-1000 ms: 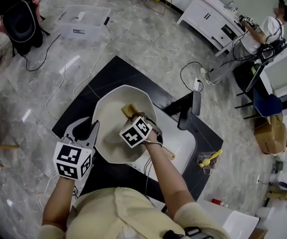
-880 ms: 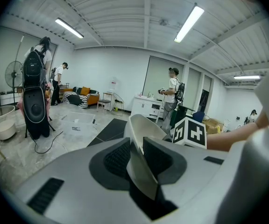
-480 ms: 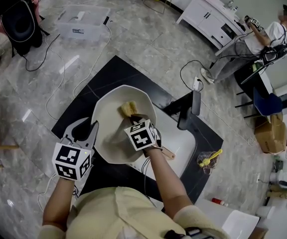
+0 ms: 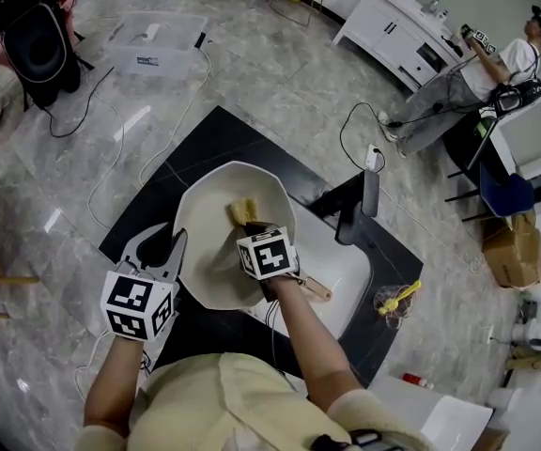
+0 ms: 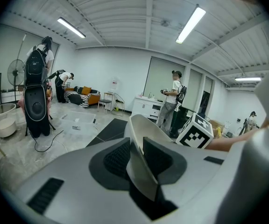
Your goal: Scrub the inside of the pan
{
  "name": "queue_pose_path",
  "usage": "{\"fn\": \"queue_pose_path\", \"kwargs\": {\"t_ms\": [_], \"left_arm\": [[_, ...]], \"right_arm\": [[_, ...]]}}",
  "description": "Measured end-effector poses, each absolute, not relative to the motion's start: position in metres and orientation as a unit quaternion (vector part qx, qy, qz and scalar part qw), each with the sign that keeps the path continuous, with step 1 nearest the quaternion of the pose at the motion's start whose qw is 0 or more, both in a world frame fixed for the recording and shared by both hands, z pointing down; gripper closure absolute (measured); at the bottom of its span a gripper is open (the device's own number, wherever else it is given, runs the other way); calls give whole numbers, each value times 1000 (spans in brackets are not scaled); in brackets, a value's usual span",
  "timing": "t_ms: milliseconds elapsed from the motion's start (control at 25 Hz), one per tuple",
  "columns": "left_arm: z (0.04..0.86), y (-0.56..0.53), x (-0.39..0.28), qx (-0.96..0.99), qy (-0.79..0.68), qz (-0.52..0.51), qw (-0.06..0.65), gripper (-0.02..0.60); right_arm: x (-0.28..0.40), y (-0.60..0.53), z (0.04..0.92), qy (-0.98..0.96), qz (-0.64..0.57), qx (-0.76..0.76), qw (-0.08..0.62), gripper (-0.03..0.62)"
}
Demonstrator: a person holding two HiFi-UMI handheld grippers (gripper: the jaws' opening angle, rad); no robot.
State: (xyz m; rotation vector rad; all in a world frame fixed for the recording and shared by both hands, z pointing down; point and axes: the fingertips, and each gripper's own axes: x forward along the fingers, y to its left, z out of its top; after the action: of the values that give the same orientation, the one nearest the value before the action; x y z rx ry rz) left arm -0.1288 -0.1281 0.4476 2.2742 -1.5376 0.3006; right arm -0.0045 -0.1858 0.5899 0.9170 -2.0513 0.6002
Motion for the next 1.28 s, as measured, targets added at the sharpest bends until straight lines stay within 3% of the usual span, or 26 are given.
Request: {"fn": "queue_pose_path", "kwargs": {"t_ms": [800, 1280], "left_arm": [[449, -129, -132, 807, -550, 110, 184, 500], [445, -126, -130, 809, -551, 110, 174, 500]], "right_arm": [[-67, -133, 577, -862, 115, 218, 443, 562], [-69, -83, 580, -867, 164, 132, 451, 562]]}}
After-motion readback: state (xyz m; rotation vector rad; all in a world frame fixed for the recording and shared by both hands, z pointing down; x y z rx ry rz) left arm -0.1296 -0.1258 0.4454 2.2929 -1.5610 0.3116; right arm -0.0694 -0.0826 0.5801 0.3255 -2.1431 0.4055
